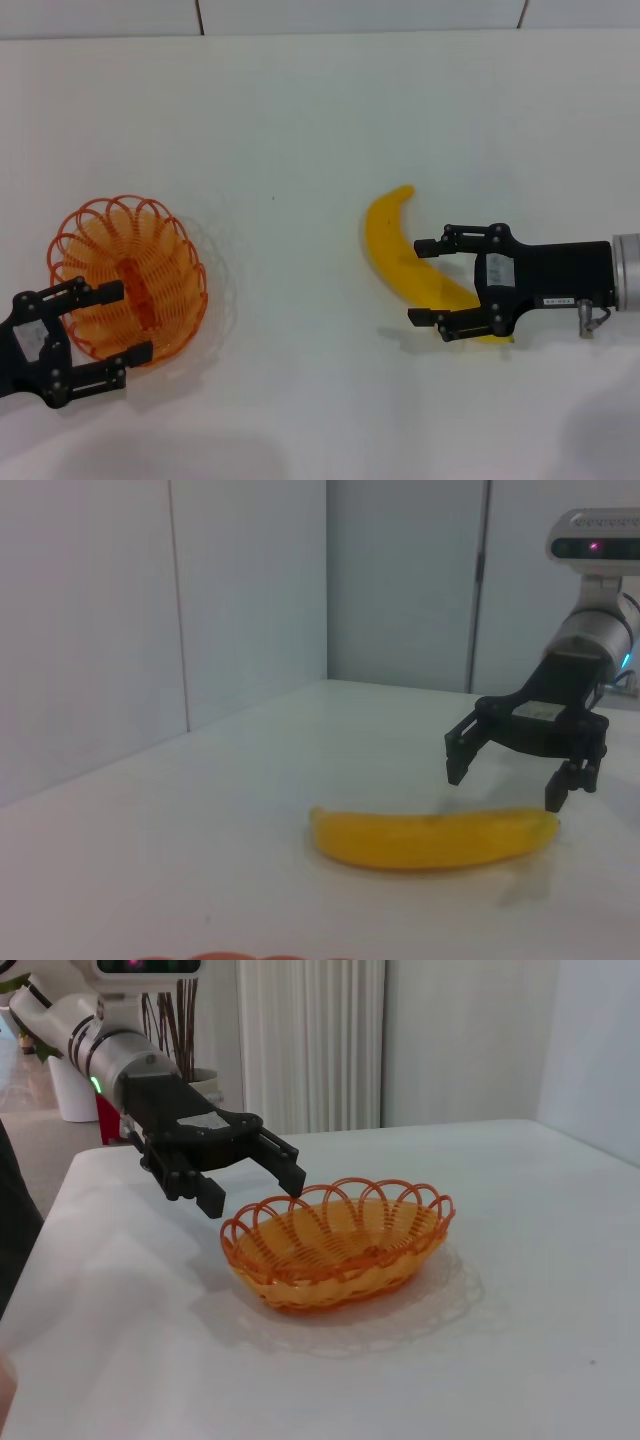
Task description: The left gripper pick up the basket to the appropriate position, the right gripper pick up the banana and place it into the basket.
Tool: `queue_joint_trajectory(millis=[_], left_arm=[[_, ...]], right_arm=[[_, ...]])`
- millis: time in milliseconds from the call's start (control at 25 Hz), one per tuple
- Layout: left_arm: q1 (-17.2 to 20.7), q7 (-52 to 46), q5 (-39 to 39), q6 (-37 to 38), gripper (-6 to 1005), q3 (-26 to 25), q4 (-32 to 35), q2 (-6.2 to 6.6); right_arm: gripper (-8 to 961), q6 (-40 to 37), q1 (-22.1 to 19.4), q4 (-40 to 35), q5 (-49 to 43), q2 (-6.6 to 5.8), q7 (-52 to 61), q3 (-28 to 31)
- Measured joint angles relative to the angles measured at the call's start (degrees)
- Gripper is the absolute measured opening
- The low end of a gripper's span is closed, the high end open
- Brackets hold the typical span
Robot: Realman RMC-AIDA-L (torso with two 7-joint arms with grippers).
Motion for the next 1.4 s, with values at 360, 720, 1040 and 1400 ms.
queue_joint_trajectory(millis=[360,720,1040,1400], left_arm=[[0.0,0.0,0.05,0.0,793,0.09,0.0,-0.09],[0.5,-2.86,-7.39,0.85,789,-8.33,0.0,-0.09],[-1.62,-29.9,-10.95,-7.51,786,-19.57,7.6,0.55],[-8.45,-45.29,1.66,-5.69,782,1.87,17.0,7.48]], right_arm=[[833,0.0,0.09,0.03,-0.01,0.0,0.0,0.0],[833,-0.01,-0.16,-0.2,0.14,0.0,0.0,0.17],[832,-0.01,0.2,0.01,0.31,0.0,0.0,0.1],[831,-0.45,0.55,0.0,0.33,-0.01,0.07,0.01]])
